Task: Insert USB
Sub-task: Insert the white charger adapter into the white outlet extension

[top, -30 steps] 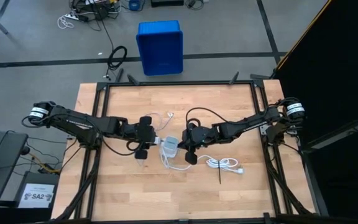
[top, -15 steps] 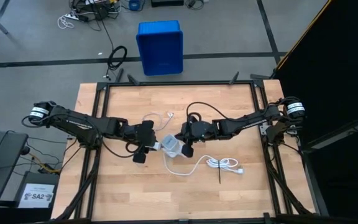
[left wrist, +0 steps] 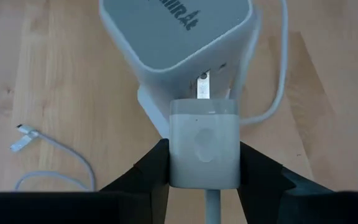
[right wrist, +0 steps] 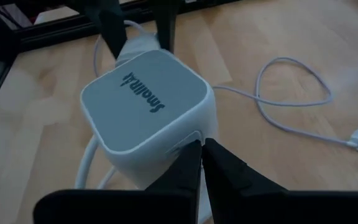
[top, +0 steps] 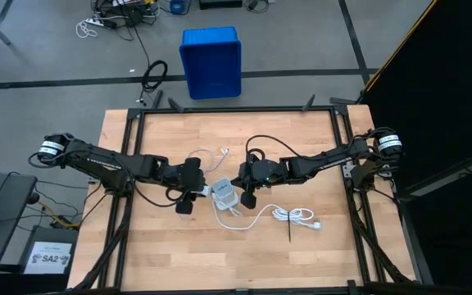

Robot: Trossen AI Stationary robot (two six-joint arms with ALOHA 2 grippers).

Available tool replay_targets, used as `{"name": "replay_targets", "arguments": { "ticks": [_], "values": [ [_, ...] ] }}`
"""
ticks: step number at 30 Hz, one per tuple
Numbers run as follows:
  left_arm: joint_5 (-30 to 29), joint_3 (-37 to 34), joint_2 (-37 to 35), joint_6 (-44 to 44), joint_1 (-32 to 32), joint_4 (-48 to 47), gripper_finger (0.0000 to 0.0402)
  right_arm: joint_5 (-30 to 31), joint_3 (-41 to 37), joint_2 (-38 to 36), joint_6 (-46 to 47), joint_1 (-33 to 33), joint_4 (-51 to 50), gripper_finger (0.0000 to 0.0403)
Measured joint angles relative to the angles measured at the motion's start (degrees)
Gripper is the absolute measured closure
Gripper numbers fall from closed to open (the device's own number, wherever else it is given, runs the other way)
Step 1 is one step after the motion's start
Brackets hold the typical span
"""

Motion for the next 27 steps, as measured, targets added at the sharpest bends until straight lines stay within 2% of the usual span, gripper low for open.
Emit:
{"name": "replay_targets", "arguments": {
  "ticks": [11, 27],
  "values": [
    [-3.2, -0.2, 0.0, -1.4, 0.2, -0.4, 0.0275, -2.9, 0.0, 0.0, 0.6, 1.3, 2.2, 0.0403],
    [-1.6, -0.2, 0.0, 1.6, 0.2, -0.1, 0.0275, -2.7, 0.0, 0.0, 0.1, 1.7, 3.2, 0.0403]
  ]
}}
